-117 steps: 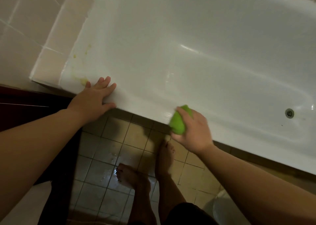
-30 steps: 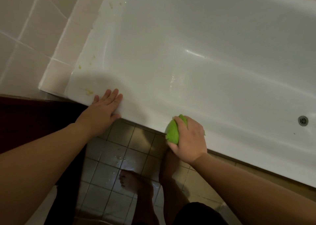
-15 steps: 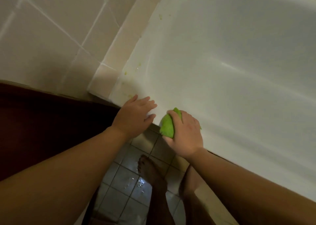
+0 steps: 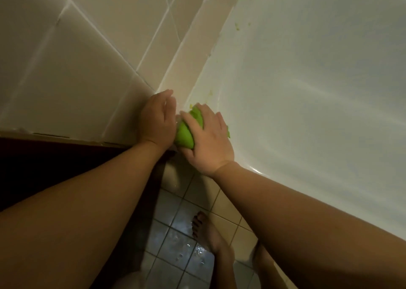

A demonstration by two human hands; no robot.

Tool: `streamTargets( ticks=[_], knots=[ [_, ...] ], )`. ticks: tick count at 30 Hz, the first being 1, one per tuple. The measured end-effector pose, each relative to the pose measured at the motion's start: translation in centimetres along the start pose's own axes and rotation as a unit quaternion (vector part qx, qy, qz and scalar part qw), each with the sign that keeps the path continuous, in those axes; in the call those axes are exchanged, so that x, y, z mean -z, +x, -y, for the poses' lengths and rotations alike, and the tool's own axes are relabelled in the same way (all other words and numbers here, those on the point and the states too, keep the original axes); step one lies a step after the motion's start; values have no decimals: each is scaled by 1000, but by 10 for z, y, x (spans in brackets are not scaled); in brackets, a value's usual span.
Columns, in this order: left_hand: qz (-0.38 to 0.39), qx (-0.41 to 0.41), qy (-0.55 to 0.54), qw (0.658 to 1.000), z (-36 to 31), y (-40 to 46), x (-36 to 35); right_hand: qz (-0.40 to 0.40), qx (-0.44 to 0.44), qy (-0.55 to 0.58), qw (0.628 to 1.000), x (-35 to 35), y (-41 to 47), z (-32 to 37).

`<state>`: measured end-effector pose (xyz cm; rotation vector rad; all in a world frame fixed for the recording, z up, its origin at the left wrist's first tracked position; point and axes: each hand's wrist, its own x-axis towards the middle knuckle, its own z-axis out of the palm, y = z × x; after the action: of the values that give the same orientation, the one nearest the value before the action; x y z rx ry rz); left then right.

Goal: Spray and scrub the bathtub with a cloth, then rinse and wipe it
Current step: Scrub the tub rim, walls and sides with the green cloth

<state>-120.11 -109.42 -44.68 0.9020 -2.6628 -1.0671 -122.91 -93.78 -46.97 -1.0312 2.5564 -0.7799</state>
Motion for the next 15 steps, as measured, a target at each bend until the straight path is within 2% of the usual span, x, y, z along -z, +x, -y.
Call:
streamTargets(
  ticks=[2, 5, 7, 9, 11, 13, 15],
  knots=[
    [-16, 15, -31, 999, 1, 2, 1, -1, -4, -33, 999, 0, 27, 0],
    [-14, 21, -45, 999, 6, -2, 3, -34, -104, -43, 993, 12, 84, -9],
    [-10, 18, -42, 999, 7, -2, 3, -29, -124, -77, 989, 18, 104, -11],
    [-20, 17, -52, 998, 8, 2, 6, -18, -79, -89, 993, 16, 90, -8],
    [-28, 14, -59, 998, 11, 5, 5, 17, 24, -87, 996, 10, 47, -4],
    [-26, 18, -55, 998, 13, 4, 1, 80, 137, -100, 982, 1, 5, -6],
    [-22, 20, -51, 998, 15, 1, -2, 113, 198, -109, 968, 1, 1, -19]
  ],
)
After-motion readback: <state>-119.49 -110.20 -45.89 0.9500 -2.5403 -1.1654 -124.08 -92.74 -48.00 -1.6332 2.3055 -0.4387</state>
